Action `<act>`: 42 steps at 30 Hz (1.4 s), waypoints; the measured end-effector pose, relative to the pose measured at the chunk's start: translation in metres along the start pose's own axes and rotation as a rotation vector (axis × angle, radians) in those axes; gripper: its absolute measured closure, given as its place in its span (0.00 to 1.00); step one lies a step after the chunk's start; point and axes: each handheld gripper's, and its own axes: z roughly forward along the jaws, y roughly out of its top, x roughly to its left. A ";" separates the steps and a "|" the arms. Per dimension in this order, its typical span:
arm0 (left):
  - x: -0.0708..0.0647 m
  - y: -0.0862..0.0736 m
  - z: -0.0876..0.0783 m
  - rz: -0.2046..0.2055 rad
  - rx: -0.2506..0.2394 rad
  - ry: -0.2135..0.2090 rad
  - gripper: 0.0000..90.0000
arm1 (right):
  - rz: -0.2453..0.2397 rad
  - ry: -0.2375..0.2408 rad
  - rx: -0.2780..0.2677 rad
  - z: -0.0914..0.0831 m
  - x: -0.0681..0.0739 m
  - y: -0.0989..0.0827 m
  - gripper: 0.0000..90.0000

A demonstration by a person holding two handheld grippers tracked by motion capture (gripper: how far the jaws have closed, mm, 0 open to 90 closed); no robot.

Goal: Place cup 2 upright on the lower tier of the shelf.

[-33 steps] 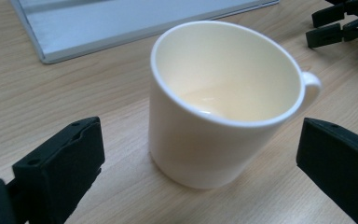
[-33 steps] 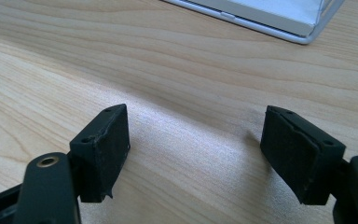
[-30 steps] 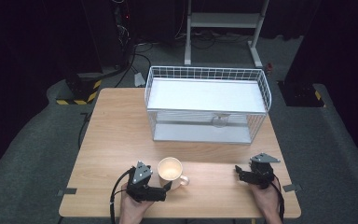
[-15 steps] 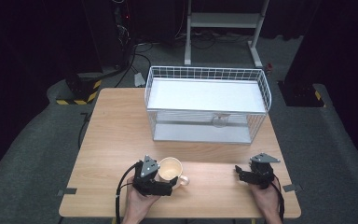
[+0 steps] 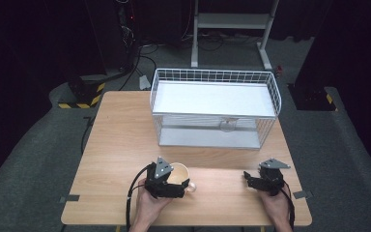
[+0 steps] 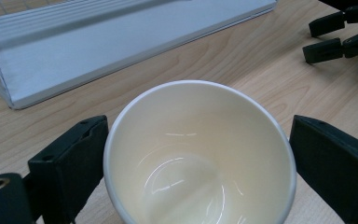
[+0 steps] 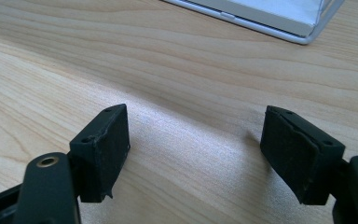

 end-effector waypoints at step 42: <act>-0.003 -0.004 0.010 -0.021 -0.047 0.038 0.11 | 0.001 0.001 0.000 0.000 0.000 0.000 0.26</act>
